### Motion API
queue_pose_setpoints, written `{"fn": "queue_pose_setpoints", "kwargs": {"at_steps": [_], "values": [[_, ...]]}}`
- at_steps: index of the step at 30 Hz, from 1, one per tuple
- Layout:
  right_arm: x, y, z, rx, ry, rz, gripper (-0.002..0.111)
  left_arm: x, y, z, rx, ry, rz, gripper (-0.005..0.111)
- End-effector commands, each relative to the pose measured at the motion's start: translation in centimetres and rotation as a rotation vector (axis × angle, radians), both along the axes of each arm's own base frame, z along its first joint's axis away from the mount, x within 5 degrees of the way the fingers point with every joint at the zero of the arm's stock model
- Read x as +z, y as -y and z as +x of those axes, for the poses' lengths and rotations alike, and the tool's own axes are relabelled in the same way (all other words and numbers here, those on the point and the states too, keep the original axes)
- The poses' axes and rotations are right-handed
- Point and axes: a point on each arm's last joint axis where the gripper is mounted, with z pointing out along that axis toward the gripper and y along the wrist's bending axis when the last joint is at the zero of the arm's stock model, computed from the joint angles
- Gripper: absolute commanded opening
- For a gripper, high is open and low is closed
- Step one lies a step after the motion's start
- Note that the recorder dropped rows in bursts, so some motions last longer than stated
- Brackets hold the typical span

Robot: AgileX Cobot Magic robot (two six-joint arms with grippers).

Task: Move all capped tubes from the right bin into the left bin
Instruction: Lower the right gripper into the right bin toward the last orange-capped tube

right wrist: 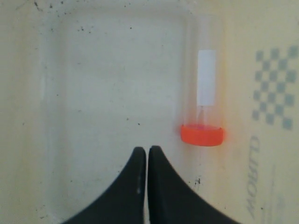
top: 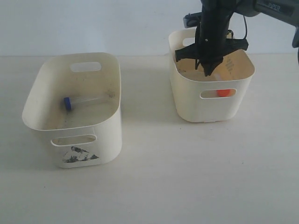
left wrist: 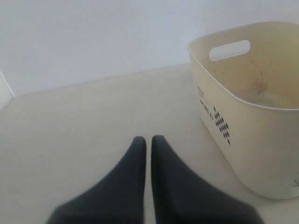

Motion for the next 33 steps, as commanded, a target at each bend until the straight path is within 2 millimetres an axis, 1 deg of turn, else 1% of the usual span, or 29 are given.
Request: {"fn": "queue_pose_setpoints", "kwargs": {"at_steps": [1, 4, 7, 13, 16, 20, 27, 29, 33], "values": [[-0.4, 0.1, -0.2, -0.007, -0.016, -0.001, 0.001, 0.2, 0.0, 0.0, -0.001, 0.01, -0.017, 0.004], [-1.4, 0.2, -0.3, -0.006, -0.044, -0.01, 0.001, 0.2, 0.0, 0.0, -0.001, 0.01, -0.017, 0.004], [-1.7, 0.1, -0.3, 0.001, -0.045, -0.032, 0.001, 0.2, 0.0, 0.0, -0.001, 0.01, -0.017, 0.004], [-1.5, -0.8, -0.4, 0.043, -0.019, -0.12, 0.001, 0.2, 0.0, 0.0, -0.001, 0.01, -0.017, 0.004], [-1.5, -1.2, -0.5, 0.039, -0.015, -0.119, 0.001, 0.2, 0.0, 0.0, -0.001, 0.01, -0.017, 0.004], [-1.6, -1.2, -0.5, 0.034, -0.017, -0.116, 0.001, 0.2, 0.0, 0.0, -0.001, 0.01, -0.017, 0.004], [-3.8, -1.2, -0.2, 0.042, -0.058, -0.139, 0.001, 0.2, 0.0, 0.0, -0.001, 0.01, -0.017, 0.004], [-4.0, -1.1, -0.2, 0.048, -0.059, -0.162, 0.001, 0.2, 0.0, 0.0, -0.001, 0.01, -0.017, 0.004], [-3.9, -0.8, -0.1, 0.054, -0.05, -0.194, 0.001, 0.2, 0.0, 0.0, -0.001, 0.01, -0.017, 0.004]]}}
